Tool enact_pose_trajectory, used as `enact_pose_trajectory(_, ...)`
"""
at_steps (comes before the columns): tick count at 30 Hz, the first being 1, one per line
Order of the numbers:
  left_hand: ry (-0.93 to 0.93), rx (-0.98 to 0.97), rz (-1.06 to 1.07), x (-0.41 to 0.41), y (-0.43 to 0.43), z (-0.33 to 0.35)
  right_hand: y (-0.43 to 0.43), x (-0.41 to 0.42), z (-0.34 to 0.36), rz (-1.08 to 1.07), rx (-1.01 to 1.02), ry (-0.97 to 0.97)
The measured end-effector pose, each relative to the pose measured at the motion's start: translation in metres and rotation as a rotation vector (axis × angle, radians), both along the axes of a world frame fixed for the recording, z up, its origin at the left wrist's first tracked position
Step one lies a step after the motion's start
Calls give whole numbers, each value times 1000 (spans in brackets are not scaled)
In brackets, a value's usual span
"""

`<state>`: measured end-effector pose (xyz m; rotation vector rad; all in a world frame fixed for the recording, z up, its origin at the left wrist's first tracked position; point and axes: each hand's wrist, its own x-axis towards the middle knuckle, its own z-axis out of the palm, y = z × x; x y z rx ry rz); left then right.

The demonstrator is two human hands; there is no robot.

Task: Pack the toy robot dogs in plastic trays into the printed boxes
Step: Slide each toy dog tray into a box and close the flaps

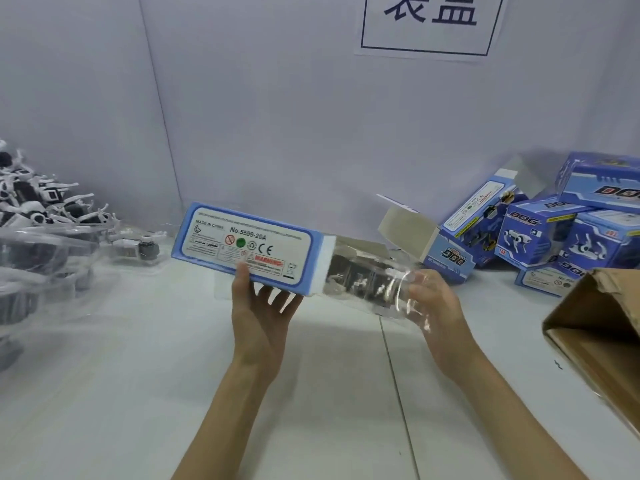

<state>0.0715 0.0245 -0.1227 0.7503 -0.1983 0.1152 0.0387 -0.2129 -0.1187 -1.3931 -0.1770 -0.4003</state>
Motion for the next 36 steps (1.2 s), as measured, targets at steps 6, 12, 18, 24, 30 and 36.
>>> enact_pose_trajectory(6, -58, 202, 35, -1, -11, -3, 26, -6, -10, 10, -86, -22)
enact_pose_trajectory(12, -8, 79, -70, -5, -14, -1, 29, -7, -3, 8, 235, -69)
enact_pose_trajectory(18, 202, -287, -364, -6, -12, -1, 26, -19, 3, -218, -243, -397)
enact_pose_trajectory(24, 315, -427, -762, -16, -27, -4, 20, -18, 6, -325, -537, -479)
enact_pose_trajectory(30, 372, -285, -939, -24, -37, -8, 14, -18, 9, -353, -363, -371)
enact_pose_trajectory(36, 351, 14, -917, -24, -37, -10, 12, -18, -3, -25, -353, -141)
